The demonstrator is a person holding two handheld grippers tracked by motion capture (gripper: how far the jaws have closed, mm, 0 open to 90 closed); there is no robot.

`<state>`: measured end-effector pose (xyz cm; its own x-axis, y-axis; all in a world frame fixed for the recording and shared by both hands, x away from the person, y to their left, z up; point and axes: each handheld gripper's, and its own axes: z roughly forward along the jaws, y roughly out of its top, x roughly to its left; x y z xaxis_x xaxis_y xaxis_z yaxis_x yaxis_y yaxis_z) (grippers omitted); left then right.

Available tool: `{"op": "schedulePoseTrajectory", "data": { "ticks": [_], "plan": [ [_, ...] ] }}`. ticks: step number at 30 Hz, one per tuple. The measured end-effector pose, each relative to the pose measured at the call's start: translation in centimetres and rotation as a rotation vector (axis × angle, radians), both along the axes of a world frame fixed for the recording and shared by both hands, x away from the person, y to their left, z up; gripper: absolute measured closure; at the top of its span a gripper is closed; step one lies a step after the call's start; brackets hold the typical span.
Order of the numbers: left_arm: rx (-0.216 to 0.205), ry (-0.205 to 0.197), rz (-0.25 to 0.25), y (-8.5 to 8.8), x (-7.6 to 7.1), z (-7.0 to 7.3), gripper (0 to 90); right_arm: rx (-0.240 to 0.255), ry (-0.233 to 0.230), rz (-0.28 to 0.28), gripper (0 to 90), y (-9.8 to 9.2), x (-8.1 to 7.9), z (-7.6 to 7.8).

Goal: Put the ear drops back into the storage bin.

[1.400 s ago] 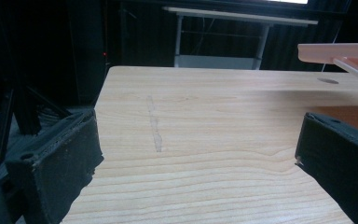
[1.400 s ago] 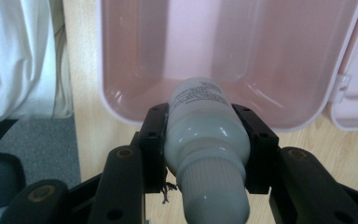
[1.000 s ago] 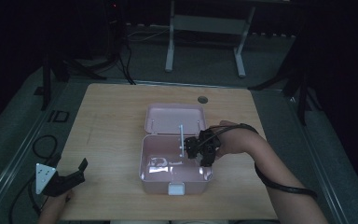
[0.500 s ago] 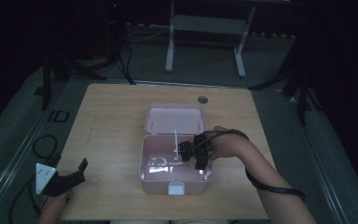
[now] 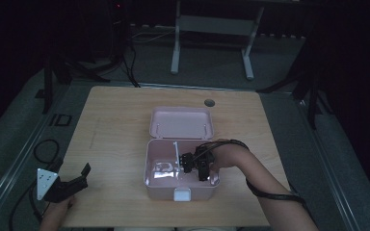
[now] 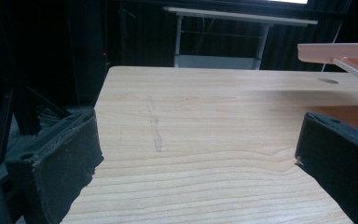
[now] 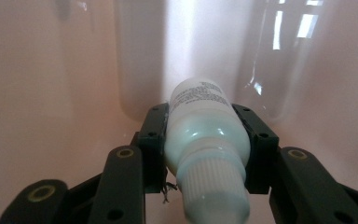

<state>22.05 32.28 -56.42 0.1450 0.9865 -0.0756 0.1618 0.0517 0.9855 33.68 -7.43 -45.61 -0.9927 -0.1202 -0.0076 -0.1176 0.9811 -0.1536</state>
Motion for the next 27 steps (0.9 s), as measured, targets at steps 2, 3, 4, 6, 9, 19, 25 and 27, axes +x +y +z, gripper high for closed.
{"op": "schedulePoseTrajectory", "data": {
  "ticks": [2, 3, 4, 6, 9, 19, 25, 27],
  "plan": [
    [0.0, 0.001, 0.0, 0.0, 0.0, 0.0, 0.4, 0.002, 0.004, 0.001, 59.6, 0.2, 0.1, -0.6],
    [0.0, 0.001, 0.0, 0.0, 0.0, 0.0, 0.4, 0.002, 0.004, 0.001, 59.6, 0.2, 0.1, -0.6],
    [0.0, 0.001, 0.0, 0.0, 0.0, 0.0, 0.4, 0.001, 0.006, -0.001, 59.6, 0.2, 0.1, -1.0],
    [-0.001, 0.001, 0.0, 0.0, 0.0, 0.0, 0.4, 0.002, 0.009, -0.003, 59.5, 0.2, 0.1, -1.2],
    [-0.001, 0.002, 0.0, 0.0, 0.0, 0.0, 0.4, -0.005, 0.019, -0.012, 59.5, 0.1, 0.1, -1.7],
    [0.001, 0.002, 0.0, 0.0, 0.0, 0.0, 0.4, -0.031, 0.014, -0.018, 59.5, 0.0, 0.1, -3.2],
    [0.002, 0.001, -0.002, 0.0, 0.0, 0.0, 0.4, -0.039, 0.011, -0.027, 59.5, 0.1, 0.4, -3.7],
    [0.002, 0.001, -0.001, 0.0, 0.0, 0.0, 0.4, -0.041, 0.011, -0.029, 59.5, 0.1, 0.4, -3.8]
  ]
}}
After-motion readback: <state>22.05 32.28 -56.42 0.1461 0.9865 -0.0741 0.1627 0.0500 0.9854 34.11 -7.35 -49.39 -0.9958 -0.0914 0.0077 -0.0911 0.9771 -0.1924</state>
